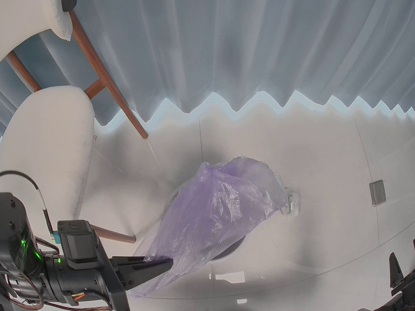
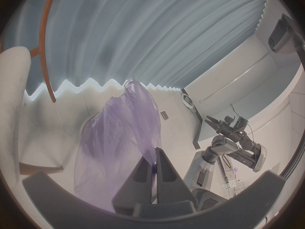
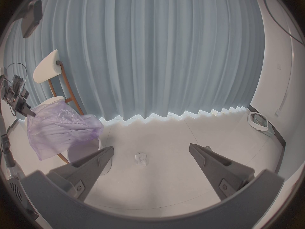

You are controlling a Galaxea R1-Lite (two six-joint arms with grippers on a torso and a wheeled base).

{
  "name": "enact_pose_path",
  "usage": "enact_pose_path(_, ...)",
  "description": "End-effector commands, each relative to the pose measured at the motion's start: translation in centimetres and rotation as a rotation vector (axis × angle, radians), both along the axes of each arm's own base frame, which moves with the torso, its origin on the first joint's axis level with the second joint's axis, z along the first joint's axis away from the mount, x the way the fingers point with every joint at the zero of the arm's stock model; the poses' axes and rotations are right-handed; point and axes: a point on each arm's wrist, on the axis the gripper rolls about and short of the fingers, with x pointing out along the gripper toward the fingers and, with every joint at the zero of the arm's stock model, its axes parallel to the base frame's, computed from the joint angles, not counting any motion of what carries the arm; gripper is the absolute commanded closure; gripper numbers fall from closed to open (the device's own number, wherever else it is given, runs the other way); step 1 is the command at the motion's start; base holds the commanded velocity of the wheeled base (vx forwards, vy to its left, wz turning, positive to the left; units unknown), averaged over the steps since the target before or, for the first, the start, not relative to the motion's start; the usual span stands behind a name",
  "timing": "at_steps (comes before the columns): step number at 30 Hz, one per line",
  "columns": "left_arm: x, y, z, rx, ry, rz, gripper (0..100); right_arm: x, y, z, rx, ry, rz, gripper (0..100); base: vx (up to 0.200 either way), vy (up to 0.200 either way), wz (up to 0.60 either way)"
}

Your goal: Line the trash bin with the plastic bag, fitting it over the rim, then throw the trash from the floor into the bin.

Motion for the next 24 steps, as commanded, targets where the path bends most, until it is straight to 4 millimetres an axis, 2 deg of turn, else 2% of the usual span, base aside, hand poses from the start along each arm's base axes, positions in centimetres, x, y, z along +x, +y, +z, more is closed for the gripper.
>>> enact_pose_path(1, -0.6, 0.3, 0.3, -0.008, -0.009, -0.013, 100, 0.0, 0.0, -0.5, -0.002, 0.0, 0.0, 0, 0.0, 0.0, 0.0)
enact_pose_path(7, -2.9, 1.6, 0.4, 0.032, 0.0, -0.049, 100, 0.0, 0.0, -0.5, -0.002, 0.0, 0.0, 0, 0.0, 0.0, 0.0)
enact_pose_path(11, -3.3, 2.5, 0.2, 0.055, 0.016, -0.044, 100, 0.0, 0.0, -0.5, -0.002, 0.002, 0.001, 0, 0.0, 0.0, 0.0)
enact_pose_path(17, -3.2, 2.5, -0.2, 0.071, 0.027, -0.037, 100, 0.0, 0.0, -0.5, -0.002, 0.002, 0.0, 0, 0.0, 0.0, 0.0)
enact_pose_path(20, -2.0, 1.3, -0.7, 0.118, 0.057, -0.015, 100, 0.0, 0.0, -0.5, -0.002, 0.0, 0.0, 0, 0.0, 0.0, 0.0)
enact_pose_path(24, 0.2, -1.1, -0.1, 0.122, 0.054, 0.008, 100, 0.0, 0.0, -0.5, -0.002, 0.0, 0.0, 0, 0.0, 0.0, 0.0)
